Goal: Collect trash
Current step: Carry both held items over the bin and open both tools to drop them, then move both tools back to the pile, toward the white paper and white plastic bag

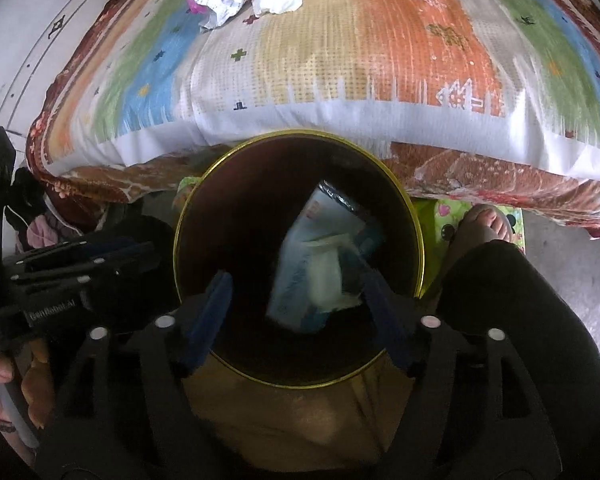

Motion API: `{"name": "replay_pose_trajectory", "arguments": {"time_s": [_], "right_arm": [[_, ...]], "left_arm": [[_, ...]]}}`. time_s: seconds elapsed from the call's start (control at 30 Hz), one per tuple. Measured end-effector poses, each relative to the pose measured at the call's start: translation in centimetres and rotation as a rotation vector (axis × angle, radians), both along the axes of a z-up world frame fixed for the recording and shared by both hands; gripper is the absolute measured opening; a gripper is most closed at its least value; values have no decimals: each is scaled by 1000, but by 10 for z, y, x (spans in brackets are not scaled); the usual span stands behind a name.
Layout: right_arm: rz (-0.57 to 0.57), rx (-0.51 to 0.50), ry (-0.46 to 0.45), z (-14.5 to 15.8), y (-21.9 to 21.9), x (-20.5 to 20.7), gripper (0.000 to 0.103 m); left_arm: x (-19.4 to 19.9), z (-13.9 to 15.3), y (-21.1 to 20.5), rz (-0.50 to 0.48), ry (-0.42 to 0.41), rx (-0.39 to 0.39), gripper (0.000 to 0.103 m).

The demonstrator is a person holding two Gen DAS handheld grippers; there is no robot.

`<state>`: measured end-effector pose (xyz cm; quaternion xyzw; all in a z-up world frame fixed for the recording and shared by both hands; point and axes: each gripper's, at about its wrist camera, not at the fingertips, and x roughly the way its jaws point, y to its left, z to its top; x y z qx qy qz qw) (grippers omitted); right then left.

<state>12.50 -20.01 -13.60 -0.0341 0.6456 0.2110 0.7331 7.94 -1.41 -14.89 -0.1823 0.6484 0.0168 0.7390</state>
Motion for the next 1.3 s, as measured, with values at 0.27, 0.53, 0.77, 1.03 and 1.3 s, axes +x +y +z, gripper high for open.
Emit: {"name": "replay_pose_trajectory", "arguments": {"time_s": [0.27, 0.53, 0.77, 1.03, 1.3], "right_arm": [[3, -5, -94, 19, 2, 9, 73], [44, -1, -210, 49, 13, 23, 81], [52, 16, -318, 80, 18, 51, 89], [-13, 80, -363, 99, 16, 81, 94], [-35, 105, -418, 106, 24, 109, 94]], "left_arm": [[6, 23, 21, 90, -92, 1, 61], [20, 53, 39, 157, -204, 67, 76], [34, 68, 45, 77, -268, 111, 90], [52, 78, 47, 35, -319, 237, 97], [83, 77, 49, -23, -305, 231, 97]]}}
